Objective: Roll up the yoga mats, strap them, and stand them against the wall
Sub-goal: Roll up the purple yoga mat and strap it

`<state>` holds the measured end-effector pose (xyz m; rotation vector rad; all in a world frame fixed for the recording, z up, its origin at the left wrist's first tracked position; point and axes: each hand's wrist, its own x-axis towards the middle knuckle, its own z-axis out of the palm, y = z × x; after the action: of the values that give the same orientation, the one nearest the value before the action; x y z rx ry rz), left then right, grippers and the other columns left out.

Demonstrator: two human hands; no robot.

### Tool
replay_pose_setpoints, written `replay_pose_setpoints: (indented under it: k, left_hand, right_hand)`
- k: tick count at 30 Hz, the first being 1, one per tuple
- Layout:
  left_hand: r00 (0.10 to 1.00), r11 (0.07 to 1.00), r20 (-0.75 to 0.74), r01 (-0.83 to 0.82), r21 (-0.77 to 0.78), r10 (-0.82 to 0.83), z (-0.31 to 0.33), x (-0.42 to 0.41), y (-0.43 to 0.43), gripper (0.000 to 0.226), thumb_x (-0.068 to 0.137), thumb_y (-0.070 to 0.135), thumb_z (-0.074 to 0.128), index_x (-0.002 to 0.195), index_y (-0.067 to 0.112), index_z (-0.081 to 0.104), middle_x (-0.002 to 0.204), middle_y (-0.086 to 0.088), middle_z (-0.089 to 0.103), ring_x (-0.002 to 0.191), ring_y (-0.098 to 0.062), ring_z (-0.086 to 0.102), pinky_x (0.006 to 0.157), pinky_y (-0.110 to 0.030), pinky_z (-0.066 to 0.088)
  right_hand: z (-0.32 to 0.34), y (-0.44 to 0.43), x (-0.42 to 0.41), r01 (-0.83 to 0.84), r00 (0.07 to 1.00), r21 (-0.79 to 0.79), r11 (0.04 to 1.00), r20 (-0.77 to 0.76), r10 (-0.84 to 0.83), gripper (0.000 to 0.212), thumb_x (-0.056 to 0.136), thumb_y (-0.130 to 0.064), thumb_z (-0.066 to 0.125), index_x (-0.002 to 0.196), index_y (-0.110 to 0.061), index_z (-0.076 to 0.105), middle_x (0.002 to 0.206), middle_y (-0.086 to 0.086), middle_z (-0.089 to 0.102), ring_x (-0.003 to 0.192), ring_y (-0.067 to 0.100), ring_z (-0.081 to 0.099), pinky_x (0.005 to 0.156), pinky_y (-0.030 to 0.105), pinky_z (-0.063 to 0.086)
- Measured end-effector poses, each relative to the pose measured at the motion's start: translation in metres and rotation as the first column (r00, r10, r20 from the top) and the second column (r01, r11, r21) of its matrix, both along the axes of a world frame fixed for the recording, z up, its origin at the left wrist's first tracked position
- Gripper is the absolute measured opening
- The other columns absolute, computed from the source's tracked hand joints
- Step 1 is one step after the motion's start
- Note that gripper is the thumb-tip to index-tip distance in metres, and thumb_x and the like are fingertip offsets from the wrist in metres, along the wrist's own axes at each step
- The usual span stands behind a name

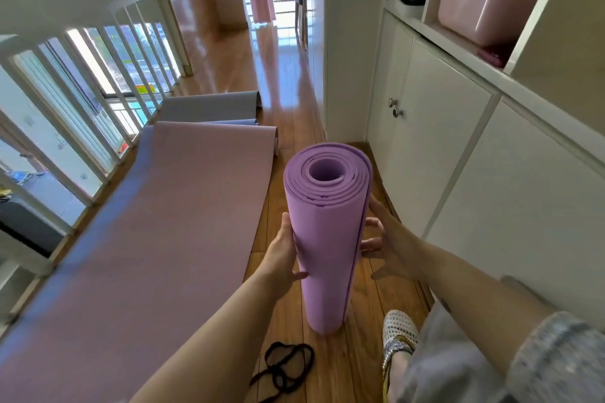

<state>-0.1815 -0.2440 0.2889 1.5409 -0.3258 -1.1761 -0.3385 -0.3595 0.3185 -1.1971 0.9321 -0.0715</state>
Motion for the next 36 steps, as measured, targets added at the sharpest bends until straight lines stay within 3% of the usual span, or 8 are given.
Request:
replay_pose_setpoints:
  k: [4, 7, 10, 13, 19, 26, 29, 36]
  left_hand:
    - [0.993, 0.999, 0.111, -0.032, 0.013, 0.031, 0.041, 0.005, -0.003, 0.033, 0.103, 0.029, 0.042, 0.134, 0.020, 0.044, 0.136, -0.007, 0.050, 0.121, -0.032, 0.050, 0.087, -0.061, 0.050]
    - [1.000, 0.999, 0.011, 0.012, -0.046, -0.012, 0.078, 0.006, -0.002, 0.025, 0.100, 0.035, 0.046, 0.120, 0.022, 0.053, 0.133, -0.009, 0.051, 0.121, -0.034, 0.049, 0.093, -0.062, 0.046]
    - [0.992, 0.993, -0.062, 0.107, -0.056, -0.111, 0.108, 0.006, -0.007, 0.045, 0.089, 0.066, 0.039, 0.106, 0.028, 0.056, 0.130, -0.006, 0.050, 0.125, -0.038, 0.043, 0.097, -0.066, 0.039]
    - [0.981, 0.984, 0.076, 0.175, 0.024, -0.177, 0.116, 0.003, -0.018, 0.055, 0.085, 0.072, 0.040, 0.119, 0.031, 0.055, 0.119, 0.001, 0.052, 0.122, -0.035, 0.042, 0.094, -0.069, 0.040]
    - [0.980, 0.988, 0.140, 0.132, 0.077, -0.142, 0.117, 0.004, -0.035, 0.039, 0.093, 0.056, 0.046, 0.123, 0.030, 0.046, 0.112, 0.001, 0.053, 0.112, -0.030, 0.047, 0.089, -0.067, 0.045]
    - [0.989, 0.999, 0.138, 0.045, 0.012, -0.046, 0.108, 0.010, -0.044, 0.038, 0.097, 0.049, 0.045, 0.128, 0.026, 0.045, 0.112, 0.000, 0.058, 0.107, -0.024, 0.055, 0.091, -0.067, 0.043]
    - [0.983, 0.999, 0.180, 0.034, -0.033, -0.027, 0.112, 0.007, -0.044, 0.027, 0.100, 0.042, 0.043, 0.122, 0.026, 0.044, 0.102, 0.001, 0.058, 0.092, -0.017, 0.056, 0.089, -0.057, 0.049]
    - [0.981, 0.988, 0.155, 0.132, -0.080, -0.118, 0.112, 0.004, -0.040, 0.028, 0.097, 0.040, 0.050, 0.122, 0.028, 0.056, 0.109, -0.007, 0.067, 0.102, -0.023, 0.064, 0.090, -0.049, 0.053]
  right_hand:
    - [0.023, -0.010, 0.003, 0.154, 0.973, -0.401, 0.903, 0.221, -0.067, 0.064, 0.083, -0.060, 0.058, 0.140, -0.038, 0.040, 0.147, -0.002, 0.042, 0.134, 0.023, 0.040, 0.105, 0.050, 0.035]
    - [0.053, -0.015, 0.009, 0.161, 0.964, -0.439, 0.884, 0.260, -0.046, 0.025, 0.101, -0.021, 0.043, 0.121, -0.030, 0.056, 0.117, -0.001, 0.063, 0.111, 0.022, 0.058, 0.087, 0.039, 0.051]
    - [0.075, -0.017, 0.016, 0.052, 0.976, -0.226, 0.973, 0.220, -0.001, 0.040, 0.101, -0.039, 0.032, 0.120, -0.013, 0.057, 0.094, 0.007, 0.062, 0.093, 0.023, 0.057, 0.080, 0.044, 0.049]
    - [0.087, -0.017, 0.026, -0.132, 0.981, -0.311, 0.941, 0.096, 0.170, 0.067, 0.092, -0.067, 0.022, 0.123, -0.019, 0.059, 0.106, 0.008, 0.067, 0.103, 0.027, 0.060, 0.091, 0.056, 0.046]
    - [0.080, -0.028, 0.039, -0.062, 0.997, -0.311, 0.948, 0.017, 0.071, 0.053, 0.096, -0.062, 0.031, 0.126, -0.024, 0.053, 0.117, 0.010, 0.064, 0.110, 0.033, 0.059, 0.095, 0.061, 0.045]
    - [0.067, -0.035, 0.054, 0.124, 0.977, -0.214, 0.969, 0.196, -0.081, 0.033, 0.099, -0.041, 0.044, 0.111, -0.016, 0.062, 0.092, 0.007, 0.071, 0.082, 0.019, 0.067, 0.070, 0.032, 0.052]
    - [0.066, -0.032, 0.058, 0.232, 0.965, -0.360, 0.903, 0.203, -0.167, 0.029, 0.098, -0.037, 0.049, 0.108, -0.012, 0.061, 0.088, 0.006, 0.068, 0.080, 0.021, 0.066, 0.067, 0.027, 0.053]
    - [0.074, -0.048, 0.045, -0.111, 0.982, -0.349, 0.931, 0.107, 0.157, 0.052, 0.090, -0.042, 0.062, 0.132, -0.015, 0.051, 0.118, 0.016, 0.064, 0.103, 0.031, 0.065, 0.095, 0.043, 0.051]
